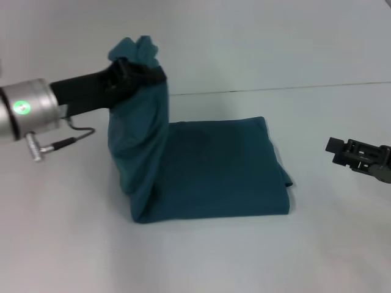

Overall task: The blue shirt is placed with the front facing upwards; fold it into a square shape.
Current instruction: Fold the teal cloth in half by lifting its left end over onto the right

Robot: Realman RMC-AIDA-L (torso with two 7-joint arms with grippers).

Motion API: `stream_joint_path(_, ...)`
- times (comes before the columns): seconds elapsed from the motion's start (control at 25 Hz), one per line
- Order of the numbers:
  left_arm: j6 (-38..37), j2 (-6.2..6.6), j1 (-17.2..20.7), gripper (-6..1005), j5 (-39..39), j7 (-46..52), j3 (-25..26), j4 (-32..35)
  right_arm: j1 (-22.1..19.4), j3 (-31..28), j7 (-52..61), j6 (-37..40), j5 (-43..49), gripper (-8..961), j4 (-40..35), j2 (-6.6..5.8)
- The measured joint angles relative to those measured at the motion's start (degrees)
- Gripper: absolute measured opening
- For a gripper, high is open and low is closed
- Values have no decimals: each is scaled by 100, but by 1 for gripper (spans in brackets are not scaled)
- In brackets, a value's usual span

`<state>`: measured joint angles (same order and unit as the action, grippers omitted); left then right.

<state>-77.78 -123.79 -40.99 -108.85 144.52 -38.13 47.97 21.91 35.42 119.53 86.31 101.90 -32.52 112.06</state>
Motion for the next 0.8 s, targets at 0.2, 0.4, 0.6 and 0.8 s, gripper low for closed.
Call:
stream_joint_path(0.2,449,-9,-326,25,263,-416,-255,-874,-3,1,0,1,50,774,0,-3)
stream_joint_path(0.4,739,-31,-618,24,276,-809,-342,-1628,-2,-27,0,1,93,774,0,-6)
stream_joint_path(0.6,865,-69,-712,24,440,-1103,-399,-2095,27,-9,0,-5,101,774,0,-5)
stream_joint_path(0.8,1023,-67,-822,24,505,-1285,-402,-2361,54,-11,0,-16,124,774,0,1)
